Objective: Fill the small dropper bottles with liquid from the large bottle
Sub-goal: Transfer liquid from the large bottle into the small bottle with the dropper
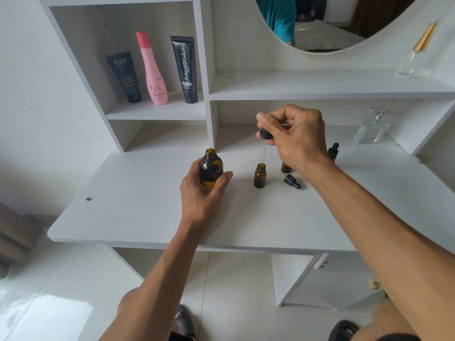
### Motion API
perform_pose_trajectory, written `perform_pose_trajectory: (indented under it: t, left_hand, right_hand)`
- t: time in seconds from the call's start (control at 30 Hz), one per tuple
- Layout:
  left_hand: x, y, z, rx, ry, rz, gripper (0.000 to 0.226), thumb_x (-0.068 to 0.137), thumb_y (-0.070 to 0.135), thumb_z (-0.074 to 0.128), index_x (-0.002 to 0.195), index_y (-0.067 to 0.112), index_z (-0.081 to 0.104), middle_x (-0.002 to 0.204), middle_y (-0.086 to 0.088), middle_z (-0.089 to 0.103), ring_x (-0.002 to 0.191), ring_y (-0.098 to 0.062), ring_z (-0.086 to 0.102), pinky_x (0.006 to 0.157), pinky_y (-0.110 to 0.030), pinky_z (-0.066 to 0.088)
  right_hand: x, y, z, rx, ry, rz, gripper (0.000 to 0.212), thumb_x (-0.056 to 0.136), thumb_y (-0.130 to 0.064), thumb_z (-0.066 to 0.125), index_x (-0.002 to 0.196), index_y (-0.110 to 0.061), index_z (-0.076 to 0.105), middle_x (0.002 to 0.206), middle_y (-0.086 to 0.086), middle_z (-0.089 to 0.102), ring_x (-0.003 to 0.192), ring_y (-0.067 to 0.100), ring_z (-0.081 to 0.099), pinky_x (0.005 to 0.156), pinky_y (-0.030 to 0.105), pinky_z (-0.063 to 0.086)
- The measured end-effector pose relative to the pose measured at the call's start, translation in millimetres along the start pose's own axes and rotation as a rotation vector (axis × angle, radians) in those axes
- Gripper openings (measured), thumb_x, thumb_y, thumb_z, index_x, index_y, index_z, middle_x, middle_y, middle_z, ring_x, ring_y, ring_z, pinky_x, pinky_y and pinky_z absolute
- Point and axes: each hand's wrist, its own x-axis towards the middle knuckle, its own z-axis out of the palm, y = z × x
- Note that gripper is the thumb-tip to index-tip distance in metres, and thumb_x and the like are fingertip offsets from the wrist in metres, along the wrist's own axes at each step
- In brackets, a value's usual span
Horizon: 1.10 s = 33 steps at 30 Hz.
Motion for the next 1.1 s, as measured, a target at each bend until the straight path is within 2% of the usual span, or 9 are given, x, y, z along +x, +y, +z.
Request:
perform_pose_trajectory:
  t: [0.2, 0.43, 0.63, 0.73, 0.9, 1.0, 1.1]
  left_hand:
    - [0.4, -0.6, -0.1, -0.002, 0.002, -0.006, 0.032, 0.085, 0.029, 0.083, 0.110, 0.017, 0.067, 0.081, 0.011, 0.067, 0.073, -0.012, 0.064, 0.078, -0.041, 0.059]
    - [-0.2, -0.2, -0.3, -0.006, -0.008, -0.012, 0.033, 0.083, 0.033, 0.082, 0.109, 0.018, 0.067, 0.081, 0.009, 0.068, 0.075, -0.017, 0.066, 0.078, -0.048, 0.060]
    - [0.0, 0.0, -0.1, -0.004, -0.003, -0.004, 0.032, 0.085, 0.030, 0.082, 0.109, 0.018, 0.067, 0.081, 0.010, 0.068, 0.074, -0.014, 0.065, 0.078, -0.042, 0.059]
    - [-0.2, -0.4, -0.4, -0.003, -0.006, -0.002, 0.029, 0.084, 0.030, 0.082, 0.106, 0.019, 0.067, 0.080, 0.009, 0.067, 0.073, -0.015, 0.064, 0.076, -0.040, 0.057]
    - [-0.2, -0.8, 0.0, 0.001, 0.001, -0.001, 0.030, 0.084, 0.029, 0.082, 0.106, 0.018, 0.066, 0.080, 0.010, 0.067, 0.075, -0.016, 0.066, 0.076, -0.039, 0.058]
    - [0.0, -0.9, 0.0, -0.003, -0.002, 0.000, 0.030, 0.084, 0.030, 0.082, 0.107, 0.019, 0.066, 0.080, 0.008, 0.068, 0.076, -0.019, 0.068, 0.077, -0.041, 0.058]
    - [0.1, -0.9, 0.1, -0.001, 0.000, -0.004, 0.030, 0.084, 0.029, 0.082, 0.108, 0.019, 0.066, 0.081, 0.010, 0.068, 0.075, -0.016, 0.066, 0.076, -0.039, 0.058]
  right_hand:
    - [-0.3, -2.2, -1.8, -0.007, 0.000, -0.023, 0.019, 0.089, -0.033, 0.076, 0.078, -0.018, 0.071, 0.079, 0.001, 0.076, 0.070, 0.013, 0.076, 0.074, 0.044, 0.063]
    - [0.4, -1.5, -2.5, -0.013, 0.008, -0.020, 0.023, 0.089, -0.034, 0.075, 0.081, -0.013, 0.072, 0.080, 0.003, 0.077, 0.070, 0.013, 0.076, 0.074, 0.044, 0.064]
    - [0.7, -3.8, -3.4, 0.005, 0.018, -0.010, 0.021, 0.088, -0.035, 0.076, 0.077, -0.018, 0.071, 0.078, 0.002, 0.077, 0.071, 0.015, 0.077, 0.076, 0.046, 0.063]
    - [0.1, -9.4, -5.4, 0.054, 0.037, 0.005, 0.020, 0.088, -0.032, 0.076, 0.076, -0.018, 0.070, 0.079, 0.003, 0.077, 0.071, 0.015, 0.077, 0.077, 0.046, 0.063]
    - [0.2, -33.0, -3.3, 0.246, 0.077, 0.009, 0.016, 0.089, -0.024, 0.076, 0.084, -0.010, 0.070, 0.083, 0.012, 0.075, 0.073, 0.020, 0.077, 0.068, 0.033, 0.063]
    - [0.7, -49.7, 8.2, 0.342, 0.061, -0.006, 0.018, 0.090, -0.023, 0.075, 0.086, -0.006, 0.070, 0.084, 0.011, 0.075, 0.073, 0.022, 0.078, 0.068, 0.034, 0.064]
    - [2.0, -63.4, 23.1, 0.387, 0.036, -0.031, 0.020, 0.090, -0.022, 0.075, 0.089, -0.002, 0.070, 0.085, 0.014, 0.075, 0.072, 0.021, 0.077, 0.068, 0.036, 0.064]
